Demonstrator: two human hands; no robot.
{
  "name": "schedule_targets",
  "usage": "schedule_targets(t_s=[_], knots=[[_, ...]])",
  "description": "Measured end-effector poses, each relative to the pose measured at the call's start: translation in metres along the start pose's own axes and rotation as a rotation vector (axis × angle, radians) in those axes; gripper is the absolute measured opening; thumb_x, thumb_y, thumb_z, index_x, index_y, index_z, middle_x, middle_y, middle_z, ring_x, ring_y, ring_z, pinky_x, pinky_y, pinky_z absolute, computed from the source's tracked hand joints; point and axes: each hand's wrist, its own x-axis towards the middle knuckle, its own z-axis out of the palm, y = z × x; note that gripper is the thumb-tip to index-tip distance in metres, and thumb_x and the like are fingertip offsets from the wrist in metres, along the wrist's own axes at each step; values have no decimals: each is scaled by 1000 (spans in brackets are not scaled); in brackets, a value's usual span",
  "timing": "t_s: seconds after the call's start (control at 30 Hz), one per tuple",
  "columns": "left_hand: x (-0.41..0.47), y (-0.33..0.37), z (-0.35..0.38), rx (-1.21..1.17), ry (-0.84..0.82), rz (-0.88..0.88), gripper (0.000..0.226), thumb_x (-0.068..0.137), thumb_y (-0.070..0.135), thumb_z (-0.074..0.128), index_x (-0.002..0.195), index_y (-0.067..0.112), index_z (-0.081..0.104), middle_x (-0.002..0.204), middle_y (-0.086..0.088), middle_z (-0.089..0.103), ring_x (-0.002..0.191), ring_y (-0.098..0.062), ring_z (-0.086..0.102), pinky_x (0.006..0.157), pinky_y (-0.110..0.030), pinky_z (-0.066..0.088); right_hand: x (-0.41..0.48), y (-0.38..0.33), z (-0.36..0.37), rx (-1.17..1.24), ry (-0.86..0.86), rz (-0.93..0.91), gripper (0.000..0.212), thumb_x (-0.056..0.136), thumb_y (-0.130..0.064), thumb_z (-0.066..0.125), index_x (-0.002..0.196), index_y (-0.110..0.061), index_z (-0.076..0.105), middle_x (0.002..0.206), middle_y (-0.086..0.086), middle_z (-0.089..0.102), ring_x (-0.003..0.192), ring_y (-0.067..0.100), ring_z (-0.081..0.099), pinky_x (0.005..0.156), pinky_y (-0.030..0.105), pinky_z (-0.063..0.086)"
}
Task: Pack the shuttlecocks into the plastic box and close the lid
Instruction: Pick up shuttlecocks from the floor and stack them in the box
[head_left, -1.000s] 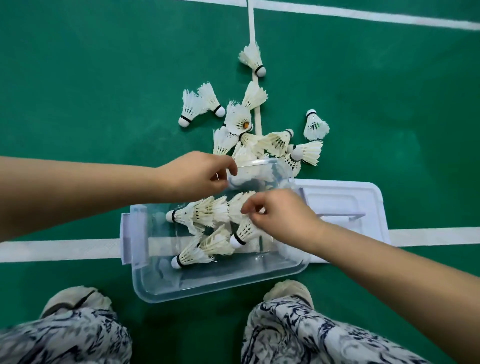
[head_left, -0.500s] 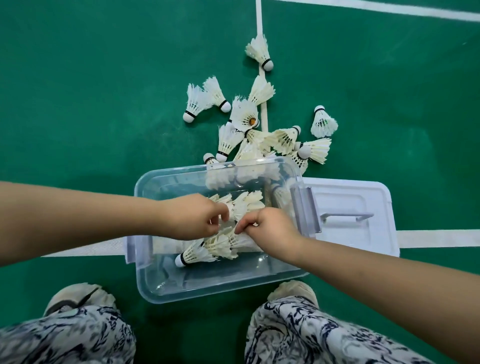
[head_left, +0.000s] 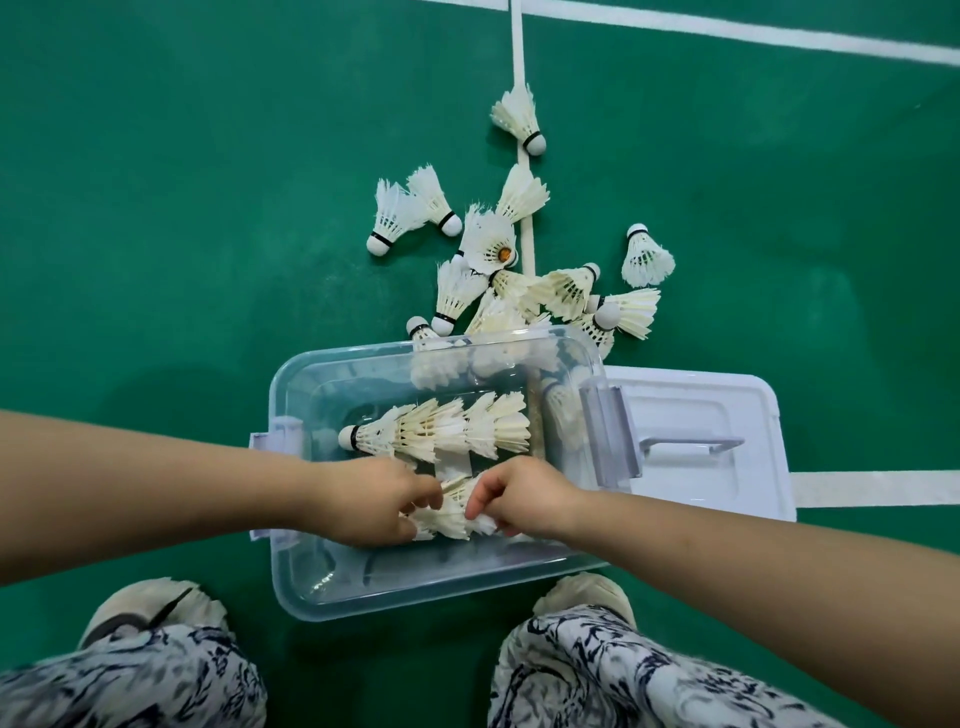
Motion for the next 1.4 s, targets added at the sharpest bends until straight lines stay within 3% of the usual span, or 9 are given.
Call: schedule_targets(t_s=[0.07,0.23,0.43,0.6,0.77,0.93,1.1,1.23,1.4], knots=[[-1,2,2,-5,-24,16,38,89,25,45,127,21,41,128,-6,55,116,-19,53,96,-28,41,-3,-3,-4,-89,-6,-30,44,85,1,44,63,-31,64,65,-10,54,67,16,55,76,35,56],[-3,11,-13,1,5,45,37,90,26,46,127,23,42,129,-5,54,113,-19,54,96,-30,43,-21,-25,-34,-273,102,-123,39,84,-2,44,97,-26,73,109,1,69,79,13,61,64,23,50],[-10,28,-81,-93,290,70,28,90,24,50,117,25,53,113,6,64,97,-12,60,85,-22,44,-41,-50,-95,-275,414,-252,26,87,-13,49,96,-26,69,73,-13,57,67,12,61,67,25,47],[-17,22,-131,-260,581,96,16,87,25,55,100,33,57,90,11,68,73,1,56,70,-17,43,-10,-31,-159,-292,769,-151,23,85,-23,50,106,-22,60,94,1,68,92,24,60,72,32,46],[-12,-2,-145,-331,657,8,15,87,22,55,96,34,55,85,16,63,74,1,55,65,-12,39,34,-1,-179,-370,747,73,51,84,-35,55,130,-16,41,131,12,47,115,33,51,81,38,44],[-9,-20,-138,-351,657,-57,18,87,19,56,104,26,58,86,12,63,76,-6,55,65,-6,36,59,8,-177,-267,625,131,72,84,-48,58,142,-20,27,143,15,32,119,35,49,91,39,43],[-3,-29,-133,-381,632,-67,19,88,19,55,105,26,57,85,14,63,79,-6,57,69,-10,39,73,5,-175,-391,627,90,59,88,-48,52,138,-20,35,135,13,43,109,31,56,83,39,47],[-2,-31,-131,-393,615,-55,16,87,20,56,100,30,56,89,10,65,86,-14,60,77,-19,43,84,0,-175,-536,706,123,29,93,-27,45,114,-7,46,100,13,60,83,31,54,62,32,39],[-5,-35,-129,-398,602,-54,17,87,20,55,95,34,53,88,12,64,87,-15,60,80,-27,45,86,-1,-174,-677,777,122,9,86,-1,40,93,-6,40,64,5,43,67,30,48,46,26,26]])
